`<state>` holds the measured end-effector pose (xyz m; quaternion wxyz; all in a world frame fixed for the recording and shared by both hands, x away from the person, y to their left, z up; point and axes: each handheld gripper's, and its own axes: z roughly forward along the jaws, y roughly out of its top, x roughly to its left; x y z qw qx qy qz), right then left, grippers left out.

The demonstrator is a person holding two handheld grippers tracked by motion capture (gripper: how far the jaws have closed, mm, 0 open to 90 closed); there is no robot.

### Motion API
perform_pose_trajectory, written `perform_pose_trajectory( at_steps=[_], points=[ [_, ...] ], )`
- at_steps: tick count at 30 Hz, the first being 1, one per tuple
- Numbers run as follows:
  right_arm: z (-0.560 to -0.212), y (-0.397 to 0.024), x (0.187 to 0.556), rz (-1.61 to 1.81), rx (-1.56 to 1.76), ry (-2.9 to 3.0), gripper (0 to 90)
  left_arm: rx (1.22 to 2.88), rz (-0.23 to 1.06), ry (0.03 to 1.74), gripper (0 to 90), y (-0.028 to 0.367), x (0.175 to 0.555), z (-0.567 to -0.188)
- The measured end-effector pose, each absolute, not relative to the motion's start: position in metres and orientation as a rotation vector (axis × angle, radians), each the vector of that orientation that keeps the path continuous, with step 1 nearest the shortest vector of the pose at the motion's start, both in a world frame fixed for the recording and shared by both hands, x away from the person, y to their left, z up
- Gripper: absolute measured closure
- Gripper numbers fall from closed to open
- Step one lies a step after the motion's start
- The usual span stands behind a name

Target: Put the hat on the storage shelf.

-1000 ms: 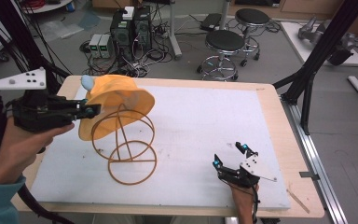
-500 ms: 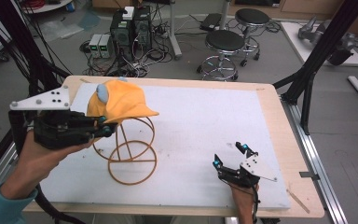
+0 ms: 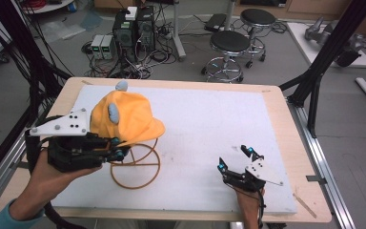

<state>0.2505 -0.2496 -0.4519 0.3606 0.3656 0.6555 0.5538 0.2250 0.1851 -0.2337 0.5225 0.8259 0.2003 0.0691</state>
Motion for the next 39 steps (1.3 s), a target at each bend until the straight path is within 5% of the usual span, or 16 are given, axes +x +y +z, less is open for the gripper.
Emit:
perform_pose_trajectory(
  at_steps=[28,33,39],
  points=[
    [-0.452,-0.25,0.25,1.43,0.944,1.69,10.7,1.994,-0.04,0.451,64.9,0.175,0.221,-0.25],
    [-0.452,-0.25,0.25,1.433,0.945,1.686,10.7,1.99,-0.012,0.489,35.8,0.174,0.22,-0.252],
    [-0.452,-0.25,0.25,1.434,0.947,1.686,10.6,1.97,0.026,0.467,20.2,0.178,0.216,-0.251]
  ],
)
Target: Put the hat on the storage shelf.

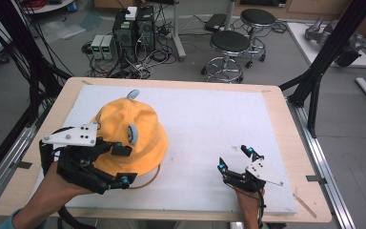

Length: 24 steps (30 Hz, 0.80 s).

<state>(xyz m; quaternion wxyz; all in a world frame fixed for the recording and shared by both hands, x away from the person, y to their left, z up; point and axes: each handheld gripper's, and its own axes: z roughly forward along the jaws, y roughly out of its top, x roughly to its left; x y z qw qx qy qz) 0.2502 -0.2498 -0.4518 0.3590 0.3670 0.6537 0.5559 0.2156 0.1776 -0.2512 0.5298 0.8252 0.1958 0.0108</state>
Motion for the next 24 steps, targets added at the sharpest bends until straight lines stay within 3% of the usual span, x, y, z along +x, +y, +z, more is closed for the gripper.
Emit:
perform_pose_trajectory(
  at_steps=[7,12,24],
  points=[
    [-0.452,-0.25,0.25,1.429,0.941,1.687,10.6,1.961,0.07,0.47,14.9,0.182,0.21,-0.25],
    [-0.452,-0.25,0.251,1.426,0.936,1.689,10.7,1.961,0.13,0.505,1.7,0.186,0.207,-0.248],
    [-0.452,-0.249,0.25,1.427,0.941,1.691,10.7,1.929,0.182,0.496,1.7,0.196,0.201,-0.239]
  ],
)
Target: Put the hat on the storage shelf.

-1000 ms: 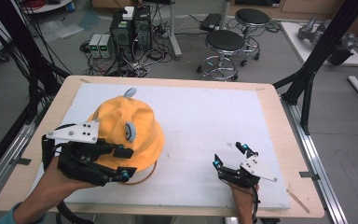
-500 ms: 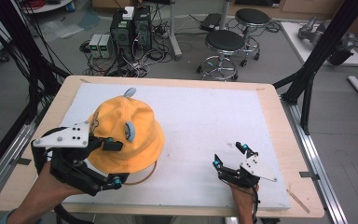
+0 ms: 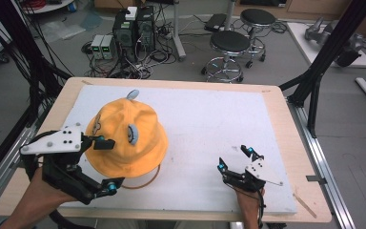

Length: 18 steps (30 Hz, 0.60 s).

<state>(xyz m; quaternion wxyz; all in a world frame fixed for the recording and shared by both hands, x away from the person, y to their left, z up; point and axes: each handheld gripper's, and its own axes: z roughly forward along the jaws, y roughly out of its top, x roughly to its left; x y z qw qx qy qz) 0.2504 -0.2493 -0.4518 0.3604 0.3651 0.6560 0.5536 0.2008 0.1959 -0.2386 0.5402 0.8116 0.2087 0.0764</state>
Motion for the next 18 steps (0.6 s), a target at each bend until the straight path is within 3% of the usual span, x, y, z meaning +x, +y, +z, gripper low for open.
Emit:
perform_pose_trajectory(
  at_steps=[9,18],
  points=[
    [-0.452,-0.249,0.25,1.42,0.941,1.694,10.6,1.874,0.306,0.517,1.7,0.215,0.205,-0.218],
    [-0.452,-0.249,0.25,1.42,0.928,1.689,10.6,1.829,0.377,0.594,1.7,0.242,0.228,-0.223]
  ],
)
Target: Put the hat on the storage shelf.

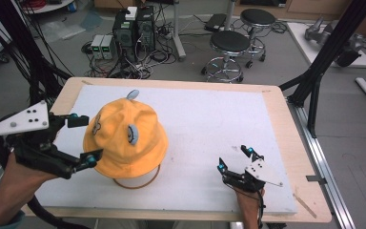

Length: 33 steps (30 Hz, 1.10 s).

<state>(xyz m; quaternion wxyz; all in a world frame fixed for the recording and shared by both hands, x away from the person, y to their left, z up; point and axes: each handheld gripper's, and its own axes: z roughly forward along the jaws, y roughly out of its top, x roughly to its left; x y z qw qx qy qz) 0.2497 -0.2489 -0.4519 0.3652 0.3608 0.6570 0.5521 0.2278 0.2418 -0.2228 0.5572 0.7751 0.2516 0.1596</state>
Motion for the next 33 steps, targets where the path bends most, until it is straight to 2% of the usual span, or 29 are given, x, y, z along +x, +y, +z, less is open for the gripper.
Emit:
perform_pose_trajectory(
  at_steps=[7,21,33],
  points=[
    [-0.452,-0.249,0.25,1.428,0.94,1.691,10.6,1.765,0.387,0.705,1.7,0.276,0.25,-0.235],
    [-0.452,-0.248,0.25,1.411,0.933,1.692,10.7,1.615,0.569,0.791,1.7,0.328,0.275,-0.276],
    [-0.452,-0.248,0.251,1.407,0.939,1.703,10.6,1.636,0.652,0.843,1.7,0.349,0.284,-0.333]
  ],
)
